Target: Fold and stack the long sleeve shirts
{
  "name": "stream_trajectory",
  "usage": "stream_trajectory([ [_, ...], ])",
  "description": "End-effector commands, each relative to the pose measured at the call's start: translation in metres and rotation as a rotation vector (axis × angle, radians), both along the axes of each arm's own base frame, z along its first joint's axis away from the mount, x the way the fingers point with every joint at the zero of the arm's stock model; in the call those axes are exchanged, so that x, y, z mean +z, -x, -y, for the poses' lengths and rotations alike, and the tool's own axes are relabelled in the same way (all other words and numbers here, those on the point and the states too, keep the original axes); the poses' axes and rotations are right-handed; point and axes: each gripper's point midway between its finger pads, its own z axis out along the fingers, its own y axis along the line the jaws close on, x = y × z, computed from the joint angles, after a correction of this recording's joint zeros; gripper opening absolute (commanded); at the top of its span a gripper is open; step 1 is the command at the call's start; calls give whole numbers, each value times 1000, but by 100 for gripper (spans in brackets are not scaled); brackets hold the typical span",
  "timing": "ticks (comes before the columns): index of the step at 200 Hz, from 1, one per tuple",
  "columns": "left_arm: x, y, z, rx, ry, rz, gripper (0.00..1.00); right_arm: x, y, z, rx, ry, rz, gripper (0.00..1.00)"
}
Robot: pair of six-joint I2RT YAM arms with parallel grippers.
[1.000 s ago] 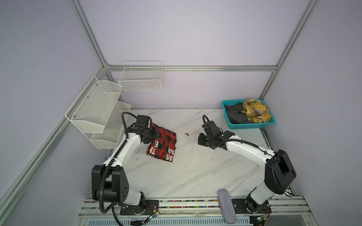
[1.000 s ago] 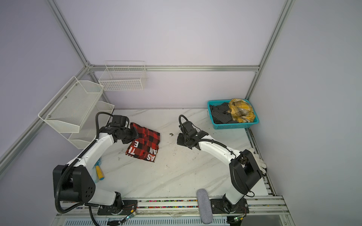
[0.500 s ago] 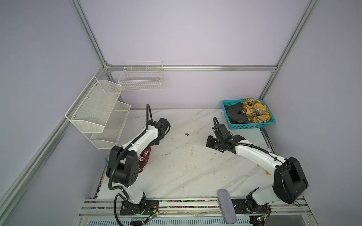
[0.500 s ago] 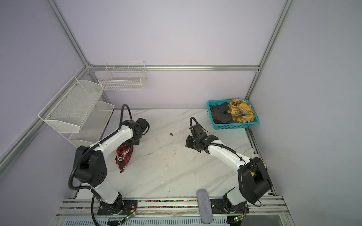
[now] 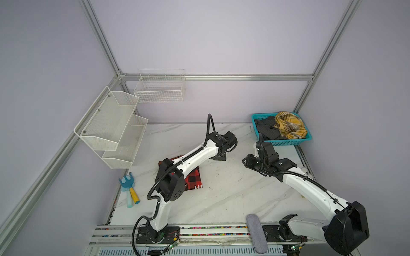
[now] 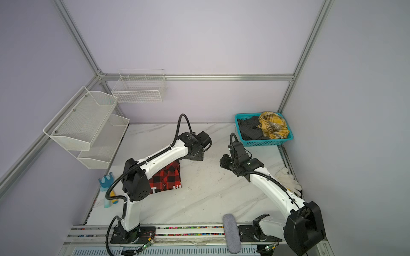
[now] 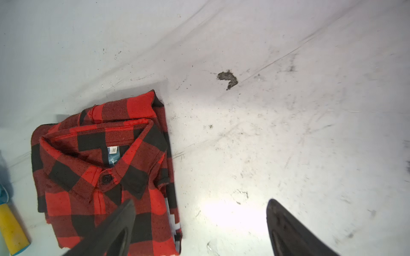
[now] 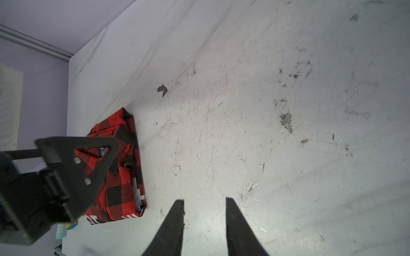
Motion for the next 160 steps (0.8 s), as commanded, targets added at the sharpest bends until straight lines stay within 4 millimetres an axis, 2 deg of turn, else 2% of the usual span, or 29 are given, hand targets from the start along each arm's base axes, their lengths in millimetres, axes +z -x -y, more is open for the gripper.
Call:
stream_trajectory([
  [1, 49, -3, -63, 121, 117, 65, 81, -7, 9, -19, 111, 28, -27, 23],
  [18, 29, 6, -115, 184, 243, 24, 60, -13, 18, -62, 212, 64, -26, 22],
  [24, 22, 10, -131, 205, 298, 20, 53, -22, 17, -77, 235, 90, -39, 23],
  [31, 18, 13, -152, 236, 345, 41, 51, -25, 18, -96, 269, 102, -44, 25],
  [43, -5, 22, -185, 290, 377, 50, 49, -30, 13, -123, 302, 89, -51, 28],
  [46, -1, 25, -192, 299, 395, 74, 49, -31, 12, -129, 309, 79, -52, 29],
  [51, -10, 29, -204, 323, 412, 74, 49, -33, 8, -140, 321, 59, -53, 30],
  [66, -42, 34, -226, 369, 480, 43, 48, -38, -2, -171, 362, 9, -60, 32],
  [76, -64, 36, -240, 419, 529, 3, 43, -42, -6, -194, 395, 3, -63, 32],
  [81, -70, 35, -244, 427, 558, -7, 40, -46, -8, -205, 413, 7, -65, 32],
  [83, -80, 36, -246, 437, 562, -35, 39, -47, -9, -210, 419, 9, -66, 32],
  [88, -91, 35, -250, 452, 570, -65, 37, -51, -10, -219, 429, 18, -69, 31],
  [107, -113, 29, -266, 484, 531, -113, 33, -69, -17, -244, 457, 68, -84, 31],
  [135, -128, 12, -266, 478, 532, -114, 29, -89, -28, -254, 448, 99, -105, 37],
  [160, -137, 4, -237, 406, 562, -151, 26, -98, -30, -245, 397, 134, -133, 36],
])
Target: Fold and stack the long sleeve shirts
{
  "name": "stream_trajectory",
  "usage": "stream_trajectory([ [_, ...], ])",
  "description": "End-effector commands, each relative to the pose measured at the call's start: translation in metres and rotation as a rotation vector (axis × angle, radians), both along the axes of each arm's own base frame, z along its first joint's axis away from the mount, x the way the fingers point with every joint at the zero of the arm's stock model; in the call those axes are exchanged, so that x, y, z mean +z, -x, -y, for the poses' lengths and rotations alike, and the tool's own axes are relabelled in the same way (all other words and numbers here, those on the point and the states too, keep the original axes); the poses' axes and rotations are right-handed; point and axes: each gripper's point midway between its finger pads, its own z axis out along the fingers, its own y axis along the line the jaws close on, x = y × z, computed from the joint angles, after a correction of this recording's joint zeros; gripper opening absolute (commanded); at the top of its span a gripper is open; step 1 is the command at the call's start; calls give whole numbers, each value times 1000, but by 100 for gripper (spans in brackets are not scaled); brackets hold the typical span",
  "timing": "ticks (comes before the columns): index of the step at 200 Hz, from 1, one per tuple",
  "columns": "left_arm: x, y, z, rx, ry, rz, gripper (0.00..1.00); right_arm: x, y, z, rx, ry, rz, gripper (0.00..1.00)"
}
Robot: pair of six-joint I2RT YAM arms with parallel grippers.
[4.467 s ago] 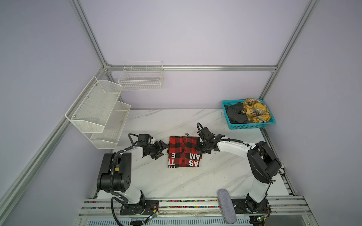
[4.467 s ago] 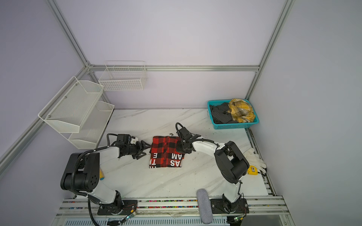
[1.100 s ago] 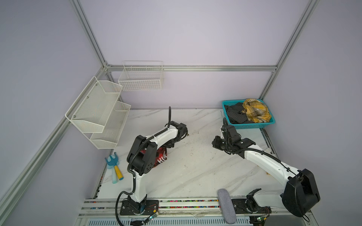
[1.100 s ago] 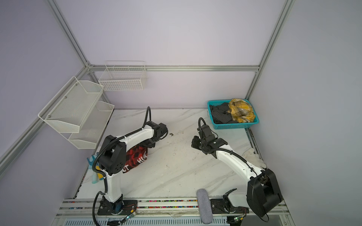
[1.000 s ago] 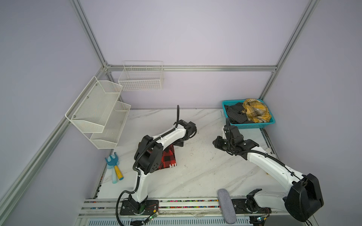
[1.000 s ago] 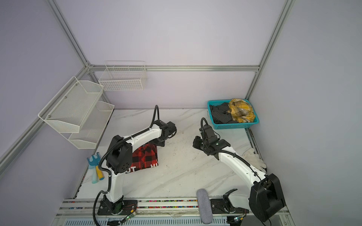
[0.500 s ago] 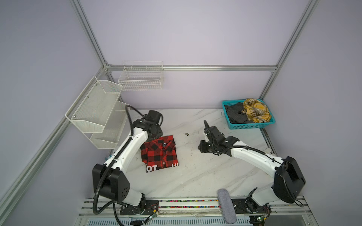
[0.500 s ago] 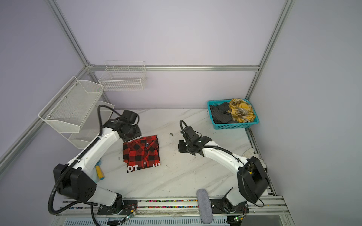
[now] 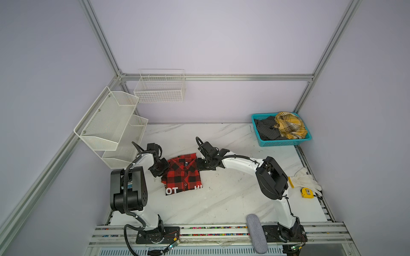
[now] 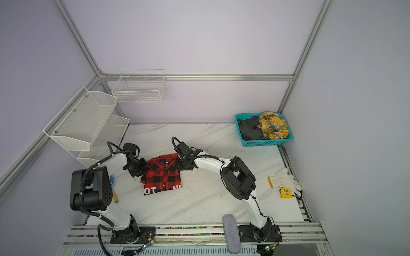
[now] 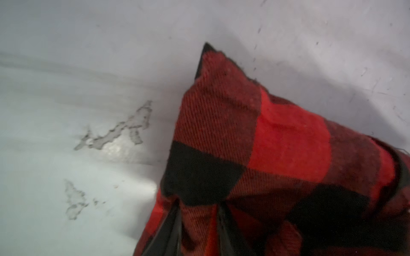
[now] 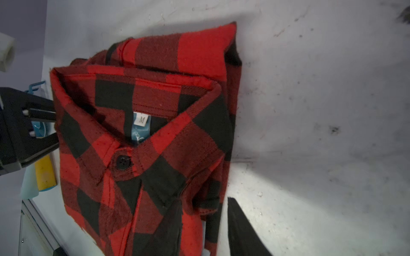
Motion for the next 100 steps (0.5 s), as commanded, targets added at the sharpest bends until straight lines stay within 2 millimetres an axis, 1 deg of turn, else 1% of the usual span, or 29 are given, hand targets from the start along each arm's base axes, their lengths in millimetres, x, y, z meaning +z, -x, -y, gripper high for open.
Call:
stream_trajectory([
  [1, 4, -24, 28, -92, 48, 78, 26, 1, -5, 13, -55, 54, 0, 36],
  [18, 0, -27, 59, -179, 44, 85, 26, 3, -7, 33, -108, 75, 9, 34],
  [27, -4, -27, 76, -221, 49, 80, 25, 7, -9, 49, -148, 80, 7, 32],
  [32, -6, -26, 86, -240, 60, 77, 25, 9, -10, 60, -175, 88, 9, 31],
  [50, -8, -21, 123, -300, 105, 68, 23, 28, -14, 96, -253, 96, 43, 31],
  [63, -3, -16, 148, -335, 140, 77, 23, 40, -16, 125, -303, 96, 56, 32],
  [74, 5, -12, 166, -350, 177, 91, 25, 46, -18, 150, -338, 97, 60, 33],
  [82, 13, -10, 176, -337, 222, 100, 29, 49, -18, 166, -357, 103, 61, 35],
  [89, 21, -10, 183, -319, 277, 113, 37, 51, -19, 177, -365, 106, 63, 37],
  [100, 38, -17, 181, -284, 287, 143, 50, 52, -19, 188, -355, 101, 60, 42],
])
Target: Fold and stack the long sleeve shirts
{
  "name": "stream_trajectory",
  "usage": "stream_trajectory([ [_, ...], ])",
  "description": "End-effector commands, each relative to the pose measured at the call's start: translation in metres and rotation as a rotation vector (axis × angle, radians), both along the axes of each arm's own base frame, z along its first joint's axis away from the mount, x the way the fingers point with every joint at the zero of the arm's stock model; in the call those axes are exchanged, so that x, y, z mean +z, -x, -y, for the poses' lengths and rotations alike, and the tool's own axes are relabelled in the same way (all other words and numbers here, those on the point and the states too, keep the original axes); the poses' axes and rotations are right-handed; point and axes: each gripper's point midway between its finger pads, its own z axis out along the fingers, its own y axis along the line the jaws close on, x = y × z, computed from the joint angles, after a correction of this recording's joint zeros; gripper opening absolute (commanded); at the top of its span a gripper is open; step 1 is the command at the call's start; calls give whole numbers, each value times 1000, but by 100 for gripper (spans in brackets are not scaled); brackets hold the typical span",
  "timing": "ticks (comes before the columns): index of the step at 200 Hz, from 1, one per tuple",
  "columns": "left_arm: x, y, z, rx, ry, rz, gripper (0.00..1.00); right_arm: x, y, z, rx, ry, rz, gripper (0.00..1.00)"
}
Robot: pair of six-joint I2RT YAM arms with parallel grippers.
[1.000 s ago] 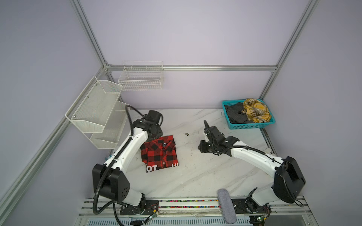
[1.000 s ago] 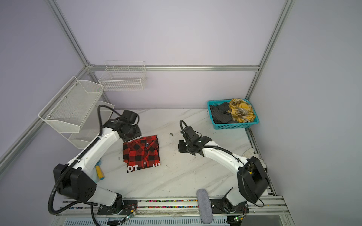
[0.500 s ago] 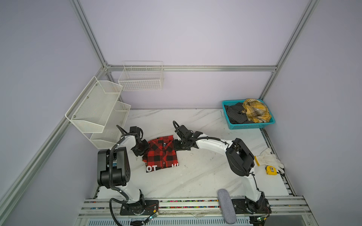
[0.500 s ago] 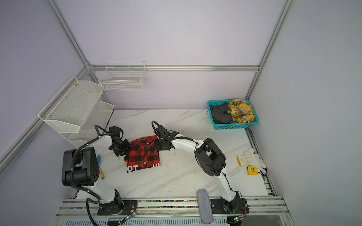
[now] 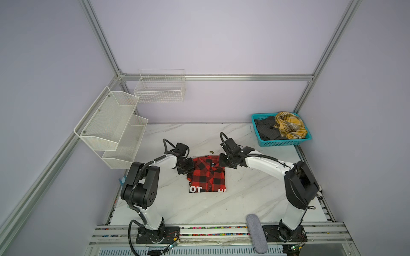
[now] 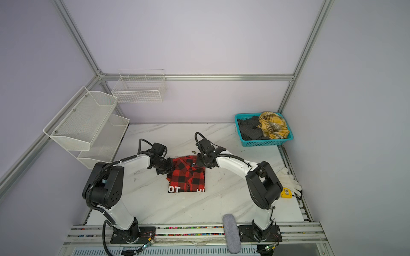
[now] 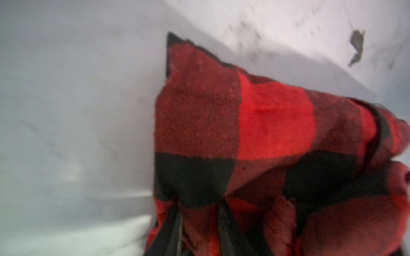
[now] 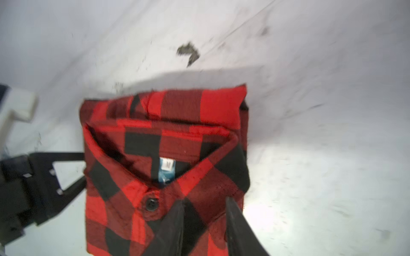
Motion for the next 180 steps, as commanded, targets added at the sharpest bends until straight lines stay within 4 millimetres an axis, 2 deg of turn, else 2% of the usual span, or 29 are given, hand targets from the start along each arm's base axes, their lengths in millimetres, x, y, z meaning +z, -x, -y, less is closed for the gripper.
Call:
stream_trajectory([
  [1, 39, -10, 12, 72, 121, 31, 50, 3, 0, 33, -29, 30, 4, 42],
  [30, 98, -39, 10, 49, 90, 162, 64, 2, -4, 29, 51, 14, -9, 51],
  [48, 116, -50, 15, 20, 94, 197, 67, -6, -13, 26, 74, 25, -16, 53],
  [77, 118, -58, 25, -27, 93, 196, 67, -24, -23, 14, 120, 22, -54, 53],
  [91, 115, -61, 30, -54, 82, 203, 67, -33, -25, 10, 134, 24, -75, 48],
  [108, 102, -63, 39, -91, 97, 169, 62, -40, -26, 9, 143, 32, -78, 44],
  [140, 81, -62, 48, -132, 88, 127, 55, -53, -28, 10, 148, 56, -91, 44],
  [180, 79, -64, 60, -171, 107, 125, 45, -56, -31, 7, 159, 57, -92, 40],
])
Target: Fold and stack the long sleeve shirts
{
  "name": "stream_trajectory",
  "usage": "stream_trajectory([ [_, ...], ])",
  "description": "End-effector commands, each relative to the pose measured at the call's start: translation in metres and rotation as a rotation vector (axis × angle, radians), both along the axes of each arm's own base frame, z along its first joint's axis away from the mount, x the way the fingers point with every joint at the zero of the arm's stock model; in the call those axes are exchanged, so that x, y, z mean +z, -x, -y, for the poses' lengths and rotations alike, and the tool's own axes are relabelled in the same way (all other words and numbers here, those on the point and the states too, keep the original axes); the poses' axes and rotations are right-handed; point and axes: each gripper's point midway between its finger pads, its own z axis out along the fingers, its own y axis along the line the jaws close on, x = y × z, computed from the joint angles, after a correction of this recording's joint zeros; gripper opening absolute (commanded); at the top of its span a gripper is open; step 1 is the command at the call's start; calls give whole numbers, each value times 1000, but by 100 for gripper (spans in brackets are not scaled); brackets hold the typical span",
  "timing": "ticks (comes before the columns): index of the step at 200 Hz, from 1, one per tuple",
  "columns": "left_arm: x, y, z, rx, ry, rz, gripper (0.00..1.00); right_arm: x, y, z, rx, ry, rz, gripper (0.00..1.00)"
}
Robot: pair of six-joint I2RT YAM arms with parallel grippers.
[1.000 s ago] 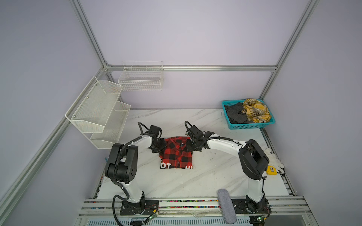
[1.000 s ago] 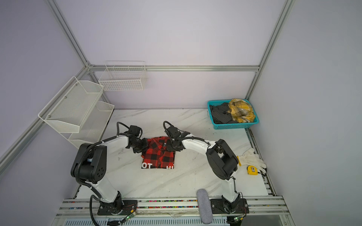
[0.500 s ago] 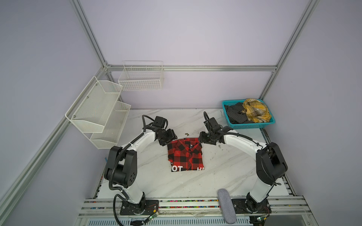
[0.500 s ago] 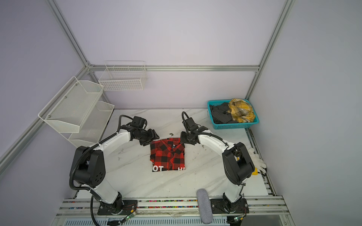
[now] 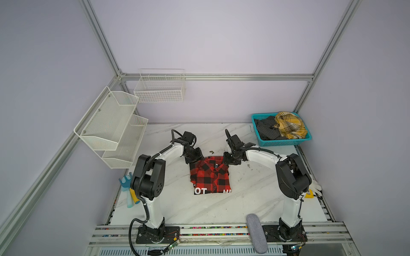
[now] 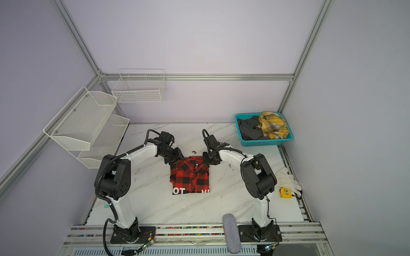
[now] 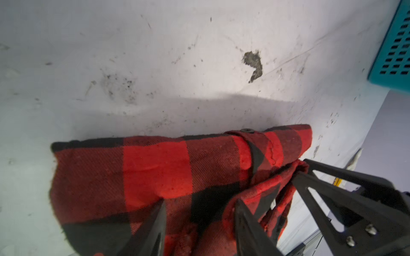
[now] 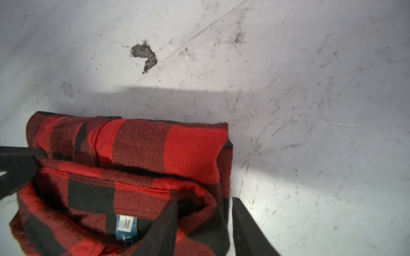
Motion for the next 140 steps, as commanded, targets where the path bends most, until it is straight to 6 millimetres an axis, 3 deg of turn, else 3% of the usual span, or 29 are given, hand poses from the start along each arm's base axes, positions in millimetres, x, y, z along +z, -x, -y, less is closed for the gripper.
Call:
stream_trajectory([
  [1, 42, -20, 19, -58, 57, 113, 45, 4, -5, -2, 20, 6, 13, 40],
  [18, 44, -22, 21, -64, 56, 121, 36, 5, -5, 0, 20, 15, 15, 35],
  [72, 35, -19, 17, -59, 19, 108, 13, 17, -4, -6, 21, -20, 31, 2],
  [92, 41, -15, 12, -46, -1, 124, 0, 23, -3, -7, 19, -17, 44, 0],
  [140, 59, 11, -23, 33, -104, 196, 0, 79, 3, -24, 27, -52, 156, 0],
])
